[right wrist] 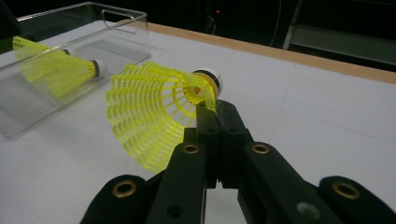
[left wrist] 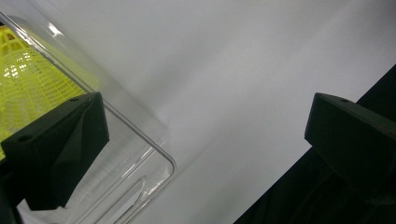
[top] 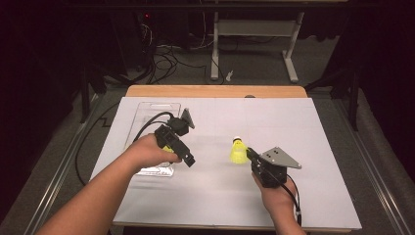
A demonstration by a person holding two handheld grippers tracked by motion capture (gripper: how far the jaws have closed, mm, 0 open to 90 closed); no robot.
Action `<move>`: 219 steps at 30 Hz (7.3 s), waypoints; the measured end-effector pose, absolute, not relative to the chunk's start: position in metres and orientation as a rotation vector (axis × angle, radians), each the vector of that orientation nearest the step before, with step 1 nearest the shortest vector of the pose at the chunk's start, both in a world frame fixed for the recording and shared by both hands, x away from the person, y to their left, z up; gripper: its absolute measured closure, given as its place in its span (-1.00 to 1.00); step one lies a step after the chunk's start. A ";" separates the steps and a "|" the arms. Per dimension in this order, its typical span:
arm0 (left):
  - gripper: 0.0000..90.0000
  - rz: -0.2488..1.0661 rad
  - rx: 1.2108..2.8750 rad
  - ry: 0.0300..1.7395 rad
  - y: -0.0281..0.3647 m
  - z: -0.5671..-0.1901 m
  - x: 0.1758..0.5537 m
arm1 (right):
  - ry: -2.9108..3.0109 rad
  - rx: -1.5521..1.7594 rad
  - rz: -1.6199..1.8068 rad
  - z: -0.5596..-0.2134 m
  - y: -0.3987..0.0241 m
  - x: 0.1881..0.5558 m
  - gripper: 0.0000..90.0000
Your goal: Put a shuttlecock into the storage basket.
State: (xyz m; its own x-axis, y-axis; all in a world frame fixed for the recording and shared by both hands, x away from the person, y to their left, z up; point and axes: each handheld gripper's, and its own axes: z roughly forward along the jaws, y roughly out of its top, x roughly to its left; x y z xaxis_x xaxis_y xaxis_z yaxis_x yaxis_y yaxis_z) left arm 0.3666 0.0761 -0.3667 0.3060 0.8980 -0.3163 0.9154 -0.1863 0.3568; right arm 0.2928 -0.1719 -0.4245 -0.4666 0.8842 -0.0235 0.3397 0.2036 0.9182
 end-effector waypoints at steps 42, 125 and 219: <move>-0.98 -0.082 2.125 1.556 0.051 -0.369 0.354 | 1.955 1.160 1.270 -0.451 -0.162 0.282 1.00; 0.81 -0.091 2.095 1.484 0.015 -0.391 0.351 | 2.008 1.091 1.313 -0.451 -0.122 0.277 0.99; 0.97 -0.072 2.036 1.537 0.067 -0.392 0.361 | 1.862 1.174 1.305 -0.462 -0.258 0.269 -0.99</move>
State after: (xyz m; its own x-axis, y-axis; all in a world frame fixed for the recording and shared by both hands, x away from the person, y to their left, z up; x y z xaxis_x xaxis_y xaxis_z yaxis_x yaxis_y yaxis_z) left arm 0.3613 0.0670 -0.3916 0.3341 0.8643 -0.3761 0.8956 -0.1668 0.4123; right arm 0.2695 -0.2575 -0.4619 -0.4489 0.8931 0.0288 0.3319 0.1367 0.9333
